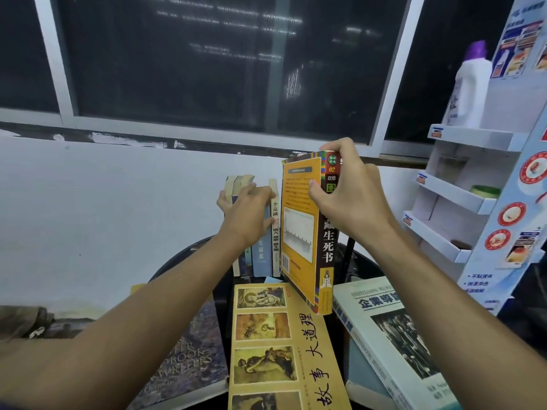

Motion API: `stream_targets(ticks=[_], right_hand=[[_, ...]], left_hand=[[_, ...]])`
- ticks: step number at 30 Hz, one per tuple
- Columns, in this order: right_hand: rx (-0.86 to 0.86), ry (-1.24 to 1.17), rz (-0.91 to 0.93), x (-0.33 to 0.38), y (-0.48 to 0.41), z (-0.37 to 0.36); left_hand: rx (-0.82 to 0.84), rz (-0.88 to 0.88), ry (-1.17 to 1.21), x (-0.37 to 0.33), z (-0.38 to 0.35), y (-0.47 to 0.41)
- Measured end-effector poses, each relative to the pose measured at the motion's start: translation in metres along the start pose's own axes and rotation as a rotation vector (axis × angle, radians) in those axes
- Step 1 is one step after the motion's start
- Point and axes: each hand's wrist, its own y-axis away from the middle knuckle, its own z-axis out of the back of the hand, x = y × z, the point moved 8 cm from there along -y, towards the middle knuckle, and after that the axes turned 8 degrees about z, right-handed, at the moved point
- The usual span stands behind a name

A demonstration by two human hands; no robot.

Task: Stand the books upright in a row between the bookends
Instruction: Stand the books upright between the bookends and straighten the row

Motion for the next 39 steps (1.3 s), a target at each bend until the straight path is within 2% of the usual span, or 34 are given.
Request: stream_targets(ticks=[6, 12, 26, 39], right_hand=[[0.052, 0.018, 0.001, -0.006, -0.009, -0.022], [0.018, -0.002, 0.014, -0.013, -0.018, -0.039], [-0.201, -0.093, 0.148, -0.046, -0.007, -0.095], [-0.166, -0.119, 0.108, -0.076, -0.007, -0.133]], left_hand=[[-0.035, -0.007, -0.015, 0.003, 0.001, 0.002], [-0.046, -0.031, 0.014, 0.004, 0.0, 0.005], [-0.11, -0.057, 0.023, 0.004, 0.006, 0.009], [-0.156, -0.062, 0.042, 0.007, 0.004, 0.011]])
